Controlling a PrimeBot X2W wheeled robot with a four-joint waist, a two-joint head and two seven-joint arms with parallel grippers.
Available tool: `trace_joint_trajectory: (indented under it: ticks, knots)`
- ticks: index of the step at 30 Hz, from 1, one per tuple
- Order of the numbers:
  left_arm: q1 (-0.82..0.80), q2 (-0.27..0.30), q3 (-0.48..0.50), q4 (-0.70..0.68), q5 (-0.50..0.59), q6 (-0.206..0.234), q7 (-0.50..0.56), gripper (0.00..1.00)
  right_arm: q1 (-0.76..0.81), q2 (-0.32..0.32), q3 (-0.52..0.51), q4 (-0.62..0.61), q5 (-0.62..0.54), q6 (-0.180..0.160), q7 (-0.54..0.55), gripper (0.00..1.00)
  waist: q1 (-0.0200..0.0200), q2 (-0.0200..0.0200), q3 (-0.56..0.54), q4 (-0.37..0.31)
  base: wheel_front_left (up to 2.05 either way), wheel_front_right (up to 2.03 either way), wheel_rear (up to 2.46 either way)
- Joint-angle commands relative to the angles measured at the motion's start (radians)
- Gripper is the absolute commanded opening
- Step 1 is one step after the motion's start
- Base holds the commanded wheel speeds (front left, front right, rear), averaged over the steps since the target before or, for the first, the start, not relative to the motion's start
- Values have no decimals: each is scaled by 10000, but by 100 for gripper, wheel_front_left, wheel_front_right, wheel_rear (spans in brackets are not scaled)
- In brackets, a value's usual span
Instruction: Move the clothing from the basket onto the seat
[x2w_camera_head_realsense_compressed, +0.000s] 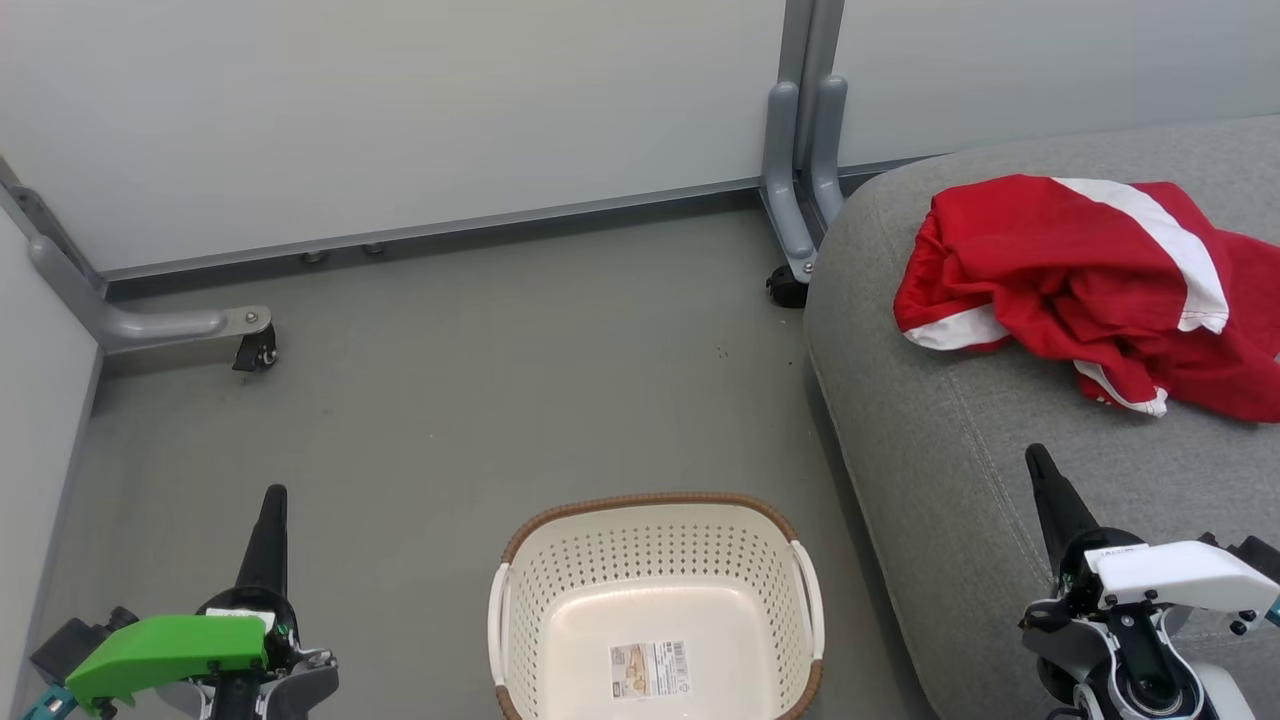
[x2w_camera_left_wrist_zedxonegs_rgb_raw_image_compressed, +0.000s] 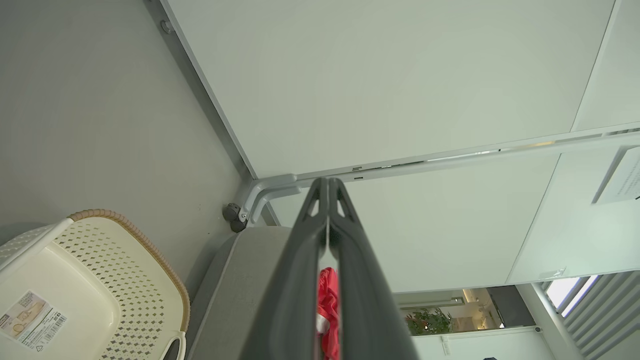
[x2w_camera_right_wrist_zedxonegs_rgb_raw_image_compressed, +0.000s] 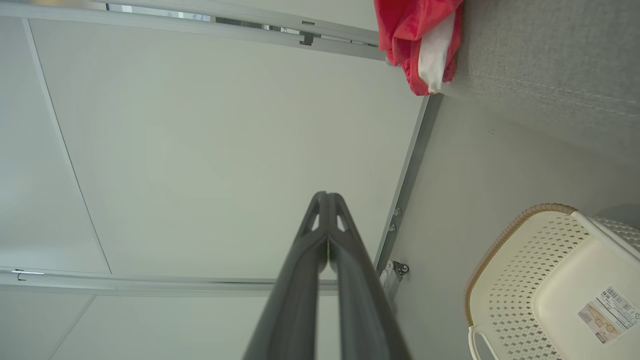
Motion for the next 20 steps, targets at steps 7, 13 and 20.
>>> trace_joint_trajectory:
  ticks: [7, 13, 20]
  knots:
    - [-358, 38, 141, 55, -644, -77, 200, 0, -261, -3, -111, 58, 650, 5, 198, 0, 0, 0, 75, -19, 0, 0, 0]
    - [-481, 27, 191, 109, -1064, -86, 318, 0, -348, 7, -171, 108, 1077, 4, 326, 0, 0, 0, 137, -34, 0, 0, 0]
    - [-605, 17, 263, 159, -1511, -93, 452, 0, -462, 19, -238, 155, 1550, 4, 463, 0, 0, 0, 209, -51, 0, 0, 0]
